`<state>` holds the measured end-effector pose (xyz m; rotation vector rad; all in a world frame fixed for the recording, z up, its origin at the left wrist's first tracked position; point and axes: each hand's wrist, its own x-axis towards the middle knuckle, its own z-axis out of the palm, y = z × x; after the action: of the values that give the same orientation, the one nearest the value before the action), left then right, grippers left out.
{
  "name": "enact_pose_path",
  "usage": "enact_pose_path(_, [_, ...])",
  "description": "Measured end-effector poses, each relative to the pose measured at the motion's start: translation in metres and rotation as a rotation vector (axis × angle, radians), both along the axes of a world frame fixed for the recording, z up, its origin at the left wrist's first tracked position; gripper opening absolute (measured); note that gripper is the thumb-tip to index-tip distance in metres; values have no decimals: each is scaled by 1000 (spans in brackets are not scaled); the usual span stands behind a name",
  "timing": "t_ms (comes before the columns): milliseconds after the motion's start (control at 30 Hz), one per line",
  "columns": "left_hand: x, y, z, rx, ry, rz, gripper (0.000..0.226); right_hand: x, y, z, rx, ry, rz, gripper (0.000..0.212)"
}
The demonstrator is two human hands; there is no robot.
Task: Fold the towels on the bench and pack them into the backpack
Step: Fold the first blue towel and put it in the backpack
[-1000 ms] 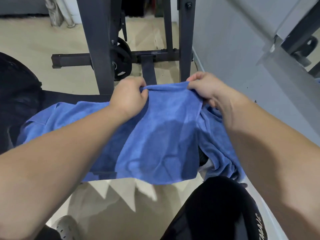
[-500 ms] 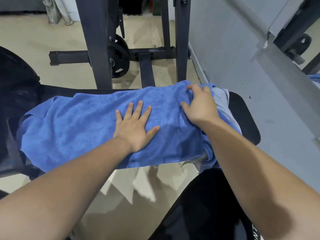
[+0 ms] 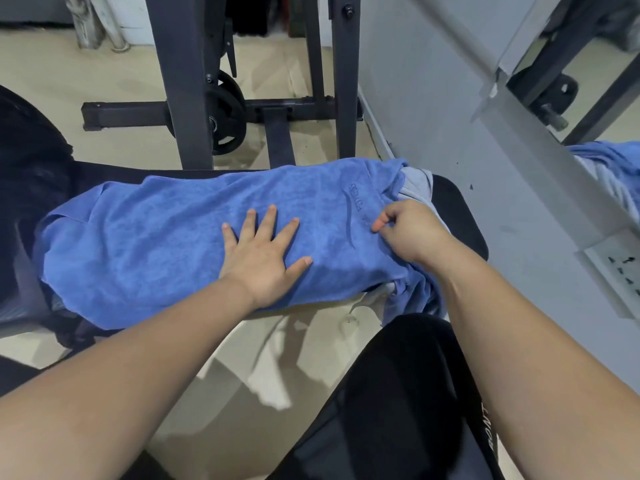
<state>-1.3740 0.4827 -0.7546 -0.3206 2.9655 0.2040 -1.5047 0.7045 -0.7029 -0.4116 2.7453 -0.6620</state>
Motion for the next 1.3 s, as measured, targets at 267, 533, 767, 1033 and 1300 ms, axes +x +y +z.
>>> enact_pose_path(267, [36,-37,21,46,140,42,71,32,-25,22,435,307,58,28])
enact_pose_path(533, [108,-127,38,-28,285,311,51,91,-166,13,328,136,474,62])
enact_pose_path(767, [130,-167,22,-152,128,364,64,90,-194,-32,430,21,581,67])
enact_pose_path(1033, [118,-162,-1,52,116,234,82,80,-210,-32,401,465,404,63])
enact_pose_path(1300, [121,-174,23,-58,381,404,9,86,-222,-61,264,114,616,72])
